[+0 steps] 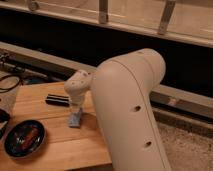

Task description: Wipe the white sponge on the table

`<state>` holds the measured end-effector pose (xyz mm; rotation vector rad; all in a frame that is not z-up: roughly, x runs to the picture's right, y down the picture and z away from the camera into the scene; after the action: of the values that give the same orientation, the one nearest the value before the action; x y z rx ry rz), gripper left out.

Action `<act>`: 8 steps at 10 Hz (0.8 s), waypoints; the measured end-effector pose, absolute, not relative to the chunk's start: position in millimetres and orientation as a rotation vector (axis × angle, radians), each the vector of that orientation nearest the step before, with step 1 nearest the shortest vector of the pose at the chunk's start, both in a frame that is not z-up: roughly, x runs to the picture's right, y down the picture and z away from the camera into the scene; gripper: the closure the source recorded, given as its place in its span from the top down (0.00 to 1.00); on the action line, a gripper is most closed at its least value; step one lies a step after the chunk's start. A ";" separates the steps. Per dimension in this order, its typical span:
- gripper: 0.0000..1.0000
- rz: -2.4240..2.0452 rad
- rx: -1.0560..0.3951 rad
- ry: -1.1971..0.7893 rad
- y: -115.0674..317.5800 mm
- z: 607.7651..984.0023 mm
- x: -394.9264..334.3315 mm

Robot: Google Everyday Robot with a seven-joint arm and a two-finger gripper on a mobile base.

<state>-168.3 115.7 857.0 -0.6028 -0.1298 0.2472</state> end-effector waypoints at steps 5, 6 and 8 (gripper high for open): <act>0.11 0.228 -0.613 -0.073 113.9 850.7 -151.0; 0.11 0.227 -0.612 -0.059 108.8 851.8 -147.4; 0.11 0.232 -0.609 -0.032 85.2 863.5 -128.8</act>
<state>-128.8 85.2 863.5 -0.6091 -0.0317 0.2320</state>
